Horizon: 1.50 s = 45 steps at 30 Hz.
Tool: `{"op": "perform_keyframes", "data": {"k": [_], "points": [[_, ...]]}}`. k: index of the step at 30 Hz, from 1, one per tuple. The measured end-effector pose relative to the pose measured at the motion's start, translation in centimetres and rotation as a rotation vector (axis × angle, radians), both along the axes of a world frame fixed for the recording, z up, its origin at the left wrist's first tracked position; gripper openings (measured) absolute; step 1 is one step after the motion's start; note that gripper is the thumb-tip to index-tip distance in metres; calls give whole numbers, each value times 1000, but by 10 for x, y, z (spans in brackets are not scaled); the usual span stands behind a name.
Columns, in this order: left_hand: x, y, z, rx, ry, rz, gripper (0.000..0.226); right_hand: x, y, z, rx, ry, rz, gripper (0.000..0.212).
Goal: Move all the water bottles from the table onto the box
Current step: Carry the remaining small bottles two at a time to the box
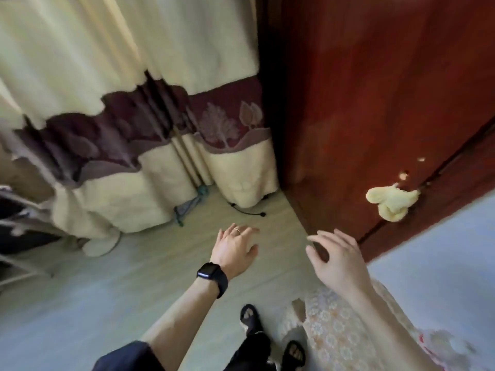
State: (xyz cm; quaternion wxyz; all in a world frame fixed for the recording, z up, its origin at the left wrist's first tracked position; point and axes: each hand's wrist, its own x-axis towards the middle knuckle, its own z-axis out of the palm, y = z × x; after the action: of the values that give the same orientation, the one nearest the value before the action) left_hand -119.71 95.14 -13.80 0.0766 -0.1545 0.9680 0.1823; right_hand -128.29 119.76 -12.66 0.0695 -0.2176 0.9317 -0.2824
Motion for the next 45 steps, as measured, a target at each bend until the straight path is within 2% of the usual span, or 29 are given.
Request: {"op": "perform_keyframes", "data": {"k": [3, 7, 10, 14, 19, 24, 28, 32, 37, 45], "points": [[84, -62, 18, -45, 33, 284, 45, 10, -92, 16, -41, 64, 272, 24], [226, -121, 53, -160, 124, 699, 43, 73, -228, 47, -108, 102, 664, 29], [340, -139, 81, -215, 191, 1003, 41, 155, -319, 69, -108, 157, 979, 39], [485, -153, 105, -260, 275, 1359, 39, 295, -404, 109, -187, 191, 1279, 32], [633, -183, 141, -372, 288, 1615, 43, 466, -494, 144, -265, 300, 1591, 36], [740, -227, 194, -498, 249, 1709, 47, 583, -569, 181, -351, 299, 1663, 39], [812, -277, 239, -572, 346, 1766, 48, 644, -633, 213, -430, 294, 1673, 41], [868, -336, 277, -656, 279, 1756, 49, 697, -697, 251, -531, 290, 1675, 38], [924, -425, 302, -685, 310, 1780, 46, 760, -797, 279, -612, 296, 1673, 36], [1026, -555, 332, -733, 323, 1867, 45, 867, -963, 303, -604, 284, 1752, 44]]}}
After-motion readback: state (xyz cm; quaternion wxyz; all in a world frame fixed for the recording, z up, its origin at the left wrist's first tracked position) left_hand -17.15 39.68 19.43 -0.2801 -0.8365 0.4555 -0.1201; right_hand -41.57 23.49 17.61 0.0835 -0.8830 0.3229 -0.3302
